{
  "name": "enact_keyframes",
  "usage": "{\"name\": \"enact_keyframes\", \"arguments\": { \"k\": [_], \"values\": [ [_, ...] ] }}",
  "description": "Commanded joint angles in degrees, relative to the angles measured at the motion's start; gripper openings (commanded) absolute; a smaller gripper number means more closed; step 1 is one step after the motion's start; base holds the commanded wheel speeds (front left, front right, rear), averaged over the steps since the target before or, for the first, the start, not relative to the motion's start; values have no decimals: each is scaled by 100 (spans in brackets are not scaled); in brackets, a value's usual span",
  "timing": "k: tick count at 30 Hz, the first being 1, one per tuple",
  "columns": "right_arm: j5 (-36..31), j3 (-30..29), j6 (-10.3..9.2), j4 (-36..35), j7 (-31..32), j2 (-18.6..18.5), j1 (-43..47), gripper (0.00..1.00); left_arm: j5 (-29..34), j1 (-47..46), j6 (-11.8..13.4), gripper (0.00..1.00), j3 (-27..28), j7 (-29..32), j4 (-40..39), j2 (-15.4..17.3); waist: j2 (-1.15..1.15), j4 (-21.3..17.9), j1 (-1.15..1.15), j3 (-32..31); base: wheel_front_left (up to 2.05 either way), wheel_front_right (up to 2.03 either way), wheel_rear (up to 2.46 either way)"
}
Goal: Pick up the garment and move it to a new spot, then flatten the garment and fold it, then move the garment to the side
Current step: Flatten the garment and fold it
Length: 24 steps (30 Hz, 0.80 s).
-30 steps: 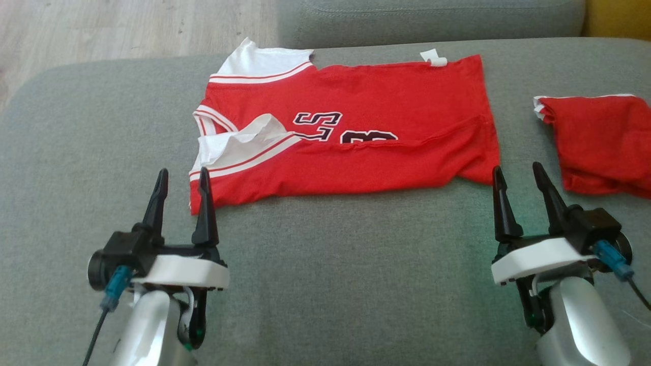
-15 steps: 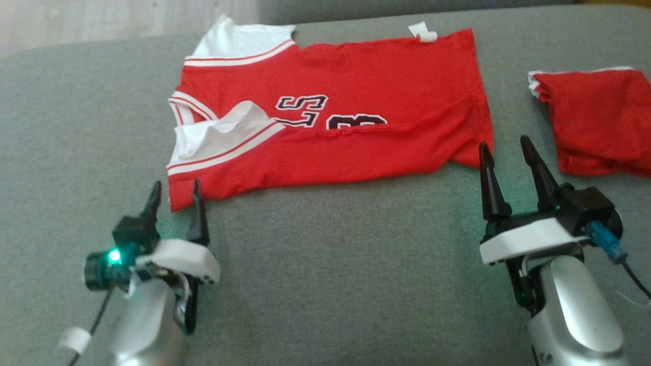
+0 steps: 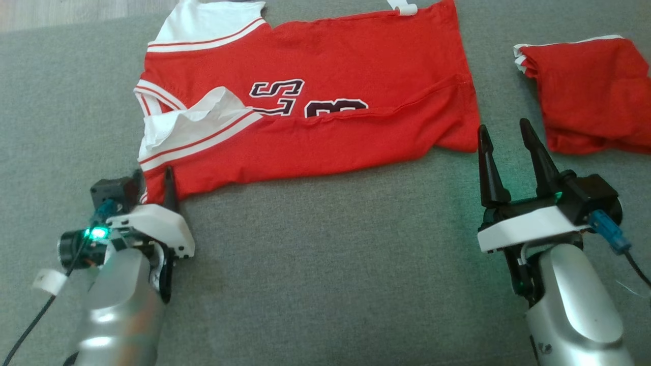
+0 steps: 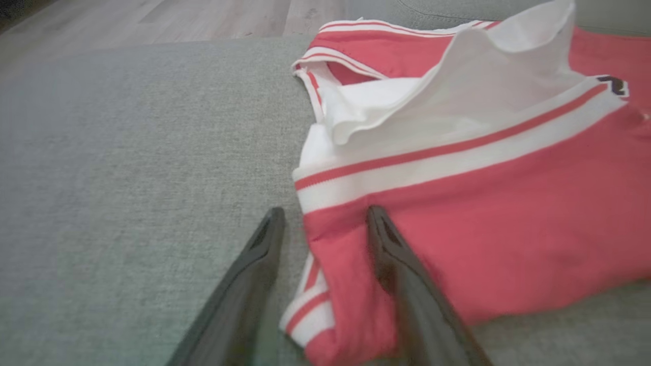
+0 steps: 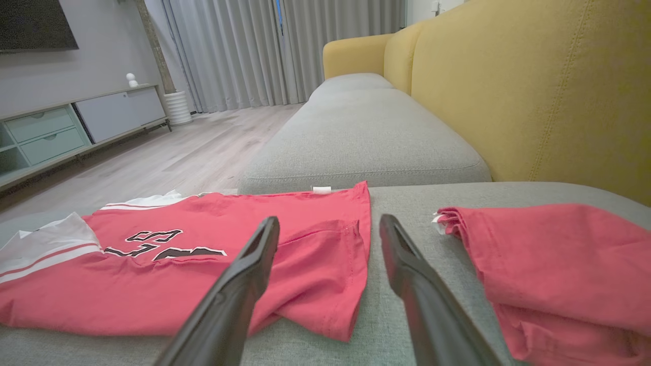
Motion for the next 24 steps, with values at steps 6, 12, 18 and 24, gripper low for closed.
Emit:
{"name": "enact_keyframes", "arguments": {
  "k": [6, 12, 18, 24],
  "values": [
    [19, -88, -4, 329, 208, 29, -187, 100, -148, -38, -134, 0, 130, -432, -47, 74, 0, 117, 0, -120, 0, 0, 0],
    [760, -318, -4, 1051, 800, 29, -549, 100, 125, -47, -161, 0, 12, -648, -1382, 101, 0, 355, 0, -176, 0, 0, 0],
    [1452, -365, -4, 1964, 1225, 29, -1077, 100, 331, 338, -228, 0, -19, -652, -2691, 31, 0, 562, 0, -153, 0, 0, 0],
    [1764, -208, -4, 2937, 1487, 29, -1556, 100, 446, 457, -337, 0, -143, -652, -2916, -10, 0, 670, 0, -103, 0, 0, 0]
  ]
}}
